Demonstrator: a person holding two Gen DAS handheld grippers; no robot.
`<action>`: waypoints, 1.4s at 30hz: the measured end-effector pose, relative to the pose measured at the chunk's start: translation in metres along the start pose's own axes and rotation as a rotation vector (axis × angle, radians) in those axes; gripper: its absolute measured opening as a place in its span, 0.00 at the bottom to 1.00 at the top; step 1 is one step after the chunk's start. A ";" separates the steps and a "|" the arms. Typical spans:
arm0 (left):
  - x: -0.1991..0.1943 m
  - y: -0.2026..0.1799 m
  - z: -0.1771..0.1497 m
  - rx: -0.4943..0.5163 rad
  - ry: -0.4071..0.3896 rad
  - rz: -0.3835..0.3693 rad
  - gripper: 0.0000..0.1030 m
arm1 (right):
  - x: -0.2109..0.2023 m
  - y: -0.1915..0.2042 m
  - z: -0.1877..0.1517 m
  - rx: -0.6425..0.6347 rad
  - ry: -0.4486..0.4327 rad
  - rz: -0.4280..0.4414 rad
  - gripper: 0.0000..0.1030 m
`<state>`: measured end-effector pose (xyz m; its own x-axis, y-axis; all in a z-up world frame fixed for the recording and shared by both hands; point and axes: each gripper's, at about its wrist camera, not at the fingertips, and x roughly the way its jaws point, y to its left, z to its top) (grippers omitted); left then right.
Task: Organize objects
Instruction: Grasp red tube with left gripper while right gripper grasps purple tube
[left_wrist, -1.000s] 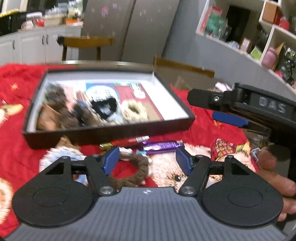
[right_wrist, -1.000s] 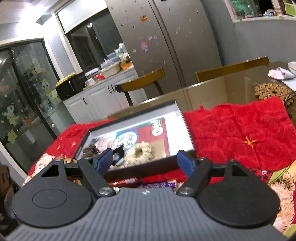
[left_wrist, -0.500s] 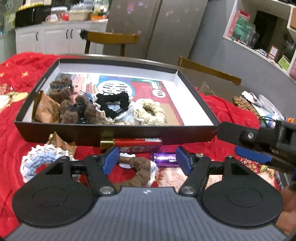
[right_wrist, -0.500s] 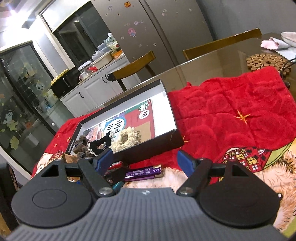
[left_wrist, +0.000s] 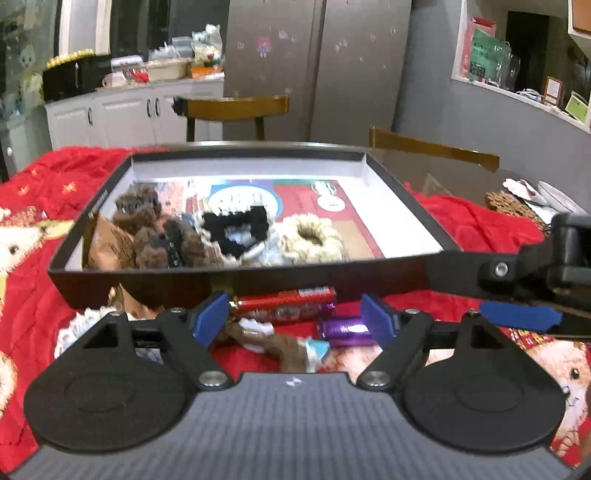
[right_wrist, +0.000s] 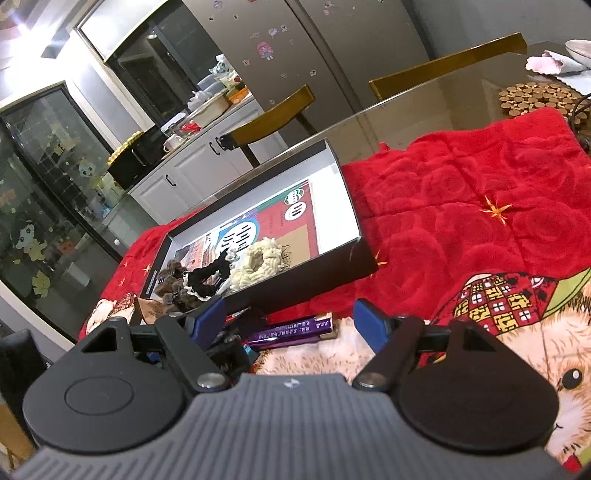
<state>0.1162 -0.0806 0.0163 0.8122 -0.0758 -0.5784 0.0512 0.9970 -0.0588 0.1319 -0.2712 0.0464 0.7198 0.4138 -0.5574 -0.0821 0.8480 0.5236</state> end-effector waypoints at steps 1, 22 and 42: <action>0.001 0.000 0.000 -0.001 0.006 0.035 0.80 | 0.000 0.000 0.000 0.000 0.001 0.000 0.82; 0.029 -0.003 0.002 -0.088 0.083 0.059 0.83 | 0.001 -0.008 0.002 0.036 0.017 0.013 0.82; -0.058 0.043 -0.033 -0.014 -0.076 0.015 0.82 | 0.022 -0.006 -0.010 -0.043 0.034 -0.044 0.86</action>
<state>0.0523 -0.0336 0.0204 0.8545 -0.0584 -0.5162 0.0305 0.9976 -0.0623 0.1413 -0.2642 0.0249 0.6994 0.3862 -0.6014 -0.0808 0.8788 0.4704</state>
